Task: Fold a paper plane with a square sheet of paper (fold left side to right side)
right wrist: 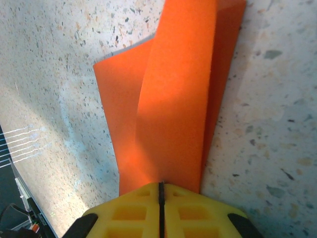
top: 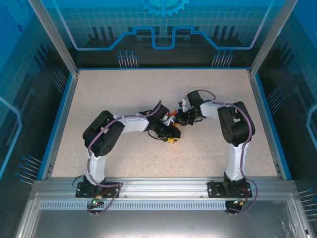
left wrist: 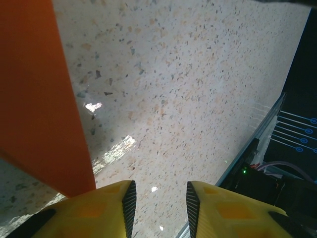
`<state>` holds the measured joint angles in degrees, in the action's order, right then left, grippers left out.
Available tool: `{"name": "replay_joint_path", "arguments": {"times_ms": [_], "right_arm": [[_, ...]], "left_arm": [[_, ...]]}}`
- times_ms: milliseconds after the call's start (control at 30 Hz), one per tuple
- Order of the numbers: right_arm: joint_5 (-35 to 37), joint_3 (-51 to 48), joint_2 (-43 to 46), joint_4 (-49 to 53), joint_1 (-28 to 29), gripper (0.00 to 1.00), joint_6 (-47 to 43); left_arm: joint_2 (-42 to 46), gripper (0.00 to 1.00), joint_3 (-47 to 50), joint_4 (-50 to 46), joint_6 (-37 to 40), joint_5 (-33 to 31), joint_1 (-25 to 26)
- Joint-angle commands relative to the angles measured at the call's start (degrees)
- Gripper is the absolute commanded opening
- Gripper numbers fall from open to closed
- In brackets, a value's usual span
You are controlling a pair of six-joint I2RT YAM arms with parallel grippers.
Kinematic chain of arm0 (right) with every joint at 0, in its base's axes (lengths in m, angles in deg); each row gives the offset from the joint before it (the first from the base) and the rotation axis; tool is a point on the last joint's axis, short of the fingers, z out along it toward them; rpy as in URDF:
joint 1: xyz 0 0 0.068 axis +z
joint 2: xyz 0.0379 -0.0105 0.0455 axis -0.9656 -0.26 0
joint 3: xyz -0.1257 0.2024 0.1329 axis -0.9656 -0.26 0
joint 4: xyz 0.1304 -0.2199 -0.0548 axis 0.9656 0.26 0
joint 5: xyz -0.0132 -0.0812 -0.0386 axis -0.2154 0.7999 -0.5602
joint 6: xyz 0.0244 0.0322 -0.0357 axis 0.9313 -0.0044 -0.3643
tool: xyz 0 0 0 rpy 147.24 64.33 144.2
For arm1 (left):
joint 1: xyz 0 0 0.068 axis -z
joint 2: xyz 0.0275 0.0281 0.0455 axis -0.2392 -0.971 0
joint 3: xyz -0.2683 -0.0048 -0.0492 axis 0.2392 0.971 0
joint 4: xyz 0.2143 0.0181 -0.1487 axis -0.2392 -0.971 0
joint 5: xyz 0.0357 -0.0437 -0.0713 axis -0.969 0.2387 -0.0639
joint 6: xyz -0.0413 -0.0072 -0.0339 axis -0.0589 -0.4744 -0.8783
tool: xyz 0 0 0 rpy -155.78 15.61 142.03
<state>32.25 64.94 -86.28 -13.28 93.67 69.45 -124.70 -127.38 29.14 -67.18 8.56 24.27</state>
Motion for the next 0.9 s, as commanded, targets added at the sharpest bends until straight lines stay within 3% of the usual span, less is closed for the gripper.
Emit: {"name": "replay_joint_path", "arguments": {"times_ms": [0, 867], "right_arm": [[2.9, 0.4, -1.7, 3.1, 0.8, 0.09, -0.9], [2.7, 1.2, -2.3, 3.8, 0.9, 0.09, -1.0]], "left_arm": [[-1.5, 0.35, -0.2, -2.1, -0.9, 0.0, 0.1], [-4.2, 0.38, -1.8, -2.6, -0.7, 1.5, 0.0]]}}
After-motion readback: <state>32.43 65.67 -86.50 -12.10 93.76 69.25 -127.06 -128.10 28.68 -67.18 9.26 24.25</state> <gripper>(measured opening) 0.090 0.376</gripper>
